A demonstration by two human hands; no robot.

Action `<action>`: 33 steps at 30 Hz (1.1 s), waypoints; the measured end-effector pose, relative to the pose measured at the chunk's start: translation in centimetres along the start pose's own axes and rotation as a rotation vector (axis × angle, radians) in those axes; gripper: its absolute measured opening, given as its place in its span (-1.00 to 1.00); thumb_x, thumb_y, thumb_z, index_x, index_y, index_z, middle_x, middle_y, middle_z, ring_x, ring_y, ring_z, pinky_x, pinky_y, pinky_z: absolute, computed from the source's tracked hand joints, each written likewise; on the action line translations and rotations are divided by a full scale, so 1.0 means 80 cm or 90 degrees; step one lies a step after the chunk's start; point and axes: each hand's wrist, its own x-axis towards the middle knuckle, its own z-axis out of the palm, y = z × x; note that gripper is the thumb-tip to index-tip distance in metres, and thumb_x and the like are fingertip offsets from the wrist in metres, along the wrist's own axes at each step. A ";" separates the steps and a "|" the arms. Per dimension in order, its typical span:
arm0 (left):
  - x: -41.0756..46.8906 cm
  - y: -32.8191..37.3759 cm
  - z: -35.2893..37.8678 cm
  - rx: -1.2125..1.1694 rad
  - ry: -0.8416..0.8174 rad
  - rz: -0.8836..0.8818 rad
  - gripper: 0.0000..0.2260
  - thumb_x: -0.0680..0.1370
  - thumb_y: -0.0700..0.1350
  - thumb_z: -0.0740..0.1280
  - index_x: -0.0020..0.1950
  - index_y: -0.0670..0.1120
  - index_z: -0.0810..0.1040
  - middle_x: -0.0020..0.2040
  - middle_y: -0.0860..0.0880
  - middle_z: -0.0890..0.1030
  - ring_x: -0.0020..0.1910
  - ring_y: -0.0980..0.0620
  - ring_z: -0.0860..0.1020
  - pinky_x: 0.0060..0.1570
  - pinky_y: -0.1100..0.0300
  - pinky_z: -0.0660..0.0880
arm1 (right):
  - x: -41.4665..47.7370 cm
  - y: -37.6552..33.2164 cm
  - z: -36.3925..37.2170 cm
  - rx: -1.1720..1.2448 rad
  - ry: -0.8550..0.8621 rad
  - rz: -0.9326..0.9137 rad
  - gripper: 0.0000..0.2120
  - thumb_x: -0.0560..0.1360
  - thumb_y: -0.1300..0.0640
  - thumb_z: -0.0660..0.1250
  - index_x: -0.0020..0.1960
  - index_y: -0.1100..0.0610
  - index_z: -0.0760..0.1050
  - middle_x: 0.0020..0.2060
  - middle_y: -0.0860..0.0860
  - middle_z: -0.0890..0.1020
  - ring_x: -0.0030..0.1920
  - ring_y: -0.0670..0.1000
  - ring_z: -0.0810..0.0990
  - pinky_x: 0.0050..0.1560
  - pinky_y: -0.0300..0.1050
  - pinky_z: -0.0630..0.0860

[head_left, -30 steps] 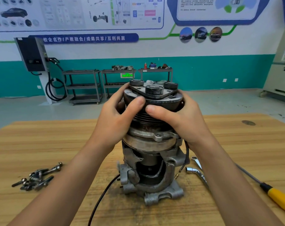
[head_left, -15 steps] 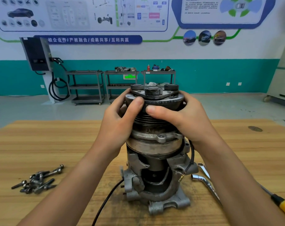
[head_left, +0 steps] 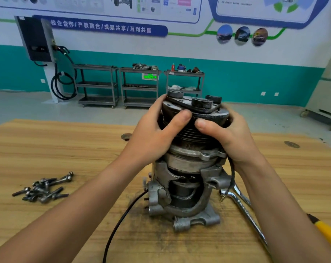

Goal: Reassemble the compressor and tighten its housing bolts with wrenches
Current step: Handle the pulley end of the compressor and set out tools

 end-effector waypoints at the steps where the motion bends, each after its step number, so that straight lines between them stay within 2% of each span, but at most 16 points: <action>1: 0.001 0.001 0.000 0.005 -0.010 0.007 -0.81 0.41 0.19 0.29 -0.05 0.34 0.33 -0.22 0.59 0.47 -0.13 0.57 0.46 -0.24 0.61 0.36 | -0.002 0.002 -0.001 0.008 0.010 -0.003 -0.37 0.01 -0.05 0.51 0.05 0.12 0.54 -0.08 0.01 0.69 -0.05 0.00 0.67 -0.14 -0.22 0.55; 5: -0.002 0.002 -0.002 0.003 -0.022 0.021 -0.84 0.42 0.19 0.27 -0.05 0.31 0.35 -0.20 0.57 0.49 -0.12 0.55 0.47 -0.22 0.60 0.37 | -0.003 0.000 0.001 -0.001 0.013 -0.003 -0.38 0.02 -0.06 0.52 0.04 0.11 0.54 -0.10 -0.02 0.70 -0.07 -0.04 0.68 -0.15 -0.27 0.55; 9: -0.005 0.004 -0.003 0.017 -0.028 0.028 -0.79 0.37 0.18 0.24 -0.02 0.30 0.32 -0.22 0.58 0.48 -0.12 0.57 0.46 -0.22 0.60 0.36 | -0.004 -0.002 0.001 -0.018 0.004 -0.006 -0.33 0.00 -0.06 0.52 0.08 0.13 0.53 -0.07 -0.01 0.69 -0.06 -0.04 0.68 -0.13 -0.25 0.55; 12: -0.010 -0.001 -0.007 0.031 -0.032 0.041 -0.76 0.47 0.13 0.31 0.04 0.32 0.29 -0.15 0.52 0.51 -0.06 0.54 0.47 -0.18 0.58 0.38 | -0.005 -0.001 -0.001 -0.043 -0.009 -0.031 -0.37 0.00 -0.04 0.53 0.05 0.06 0.53 -0.09 -0.06 0.69 -0.04 -0.07 0.67 -0.11 -0.27 0.54; 16: -0.012 -0.005 -0.012 0.057 -0.037 0.053 -0.70 0.43 0.06 0.25 0.07 0.34 0.24 -0.11 0.53 0.48 -0.02 0.56 0.44 -0.12 0.59 0.36 | -0.006 0.000 -0.002 -0.067 -0.016 -0.043 -0.34 -0.01 -0.05 0.54 0.07 0.03 0.51 -0.07 -0.09 0.69 -0.03 -0.12 0.66 -0.11 -0.32 0.53; 20: -0.008 -0.004 -0.018 0.051 -0.075 0.024 -0.66 0.46 0.21 0.30 0.12 0.33 0.19 0.01 0.48 0.40 -0.02 0.61 0.40 -0.09 0.61 0.35 | -0.007 -0.001 -0.001 -0.120 -0.004 -0.034 -0.23 -0.03 -0.09 0.58 0.15 0.05 0.49 0.01 -0.08 0.66 0.02 -0.13 0.64 -0.01 -0.22 0.54; 23: -0.004 0.001 -0.024 0.034 -0.110 -0.009 -0.51 0.31 0.25 0.25 0.19 0.28 0.18 0.03 0.43 0.37 -0.07 0.64 0.39 -0.14 0.63 0.35 | -0.010 -0.003 0.001 -0.167 0.008 -0.025 -0.14 -0.05 -0.21 0.53 0.20 0.04 0.48 0.05 -0.09 0.65 0.05 -0.13 0.62 0.10 -0.10 0.55; 25: 0.002 0.005 -0.027 0.049 -0.127 -0.020 -0.37 0.29 0.33 0.29 0.31 0.23 0.21 0.04 0.44 0.35 -0.08 0.66 0.37 -0.14 0.64 0.34 | -0.011 -0.007 0.001 -0.205 -0.001 -0.014 -0.11 -0.07 -0.25 0.52 0.22 0.01 0.46 0.07 -0.12 0.63 0.07 -0.14 0.61 0.13 -0.08 0.54; 27: 0.010 0.005 -0.028 0.077 -0.143 -0.040 -0.13 0.26 0.42 0.34 0.47 0.14 0.13 0.19 0.35 0.38 0.12 0.53 0.39 0.03 0.53 0.37 | -0.010 -0.013 -0.001 -0.250 -0.015 0.001 -0.11 -0.07 -0.27 0.52 0.22 -0.06 0.43 0.07 -0.17 0.61 0.08 -0.18 0.58 0.14 -0.12 0.53; 29: 0.015 0.003 -0.026 0.102 -0.141 -0.064 -0.03 0.19 0.40 0.32 0.51 0.16 0.03 0.42 0.17 0.27 0.36 0.20 0.31 0.26 0.26 0.35 | -0.010 -0.017 -0.005 -0.254 -0.040 0.009 -0.16 -0.01 -0.23 0.54 0.22 -0.11 0.38 0.07 -0.22 0.59 0.08 -0.23 0.57 0.12 -0.23 0.50; 30: 0.014 0.002 -0.025 0.100 -0.141 -0.070 -0.02 0.21 0.40 0.35 0.51 0.17 -0.01 0.46 0.15 0.21 0.40 0.12 0.28 0.28 0.22 0.33 | -0.012 -0.017 -0.007 -0.236 -0.057 0.008 -0.20 0.06 -0.18 0.54 0.25 -0.10 0.35 0.07 -0.23 0.58 0.07 -0.27 0.56 0.07 -0.32 0.49; 31: 0.014 0.002 -0.024 0.083 -0.143 -0.076 -0.01 0.23 0.40 0.39 0.52 0.16 -0.03 0.43 0.16 0.23 0.38 0.11 0.29 0.23 0.31 0.35 | -0.015 -0.016 -0.008 -0.216 -0.072 0.008 -0.24 0.12 -0.13 0.52 0.27 -0.08 0.33 0.07 -0.23 0.57 0.05 -0.31 0.56 0.01 -0.40 0.48; 33: 0.013 0.002 -0.022 0.047 -0.143 -0.070 -0.03 0.26 0.30 0.38 0.53 0.10 -0.04 0.22 0.29 0.29 0.21 0.33 0.35 -0.03 0.58 0.36 | -0.020 -0.015 -0.005 -0.186 -0.083 0.008 -0.25 0.18 -0.08 0.50 0.30 -0.06 0.28 0.09 -0.24 0.56 0.04 -0.35 0.55 -0.04 -0.47 0.46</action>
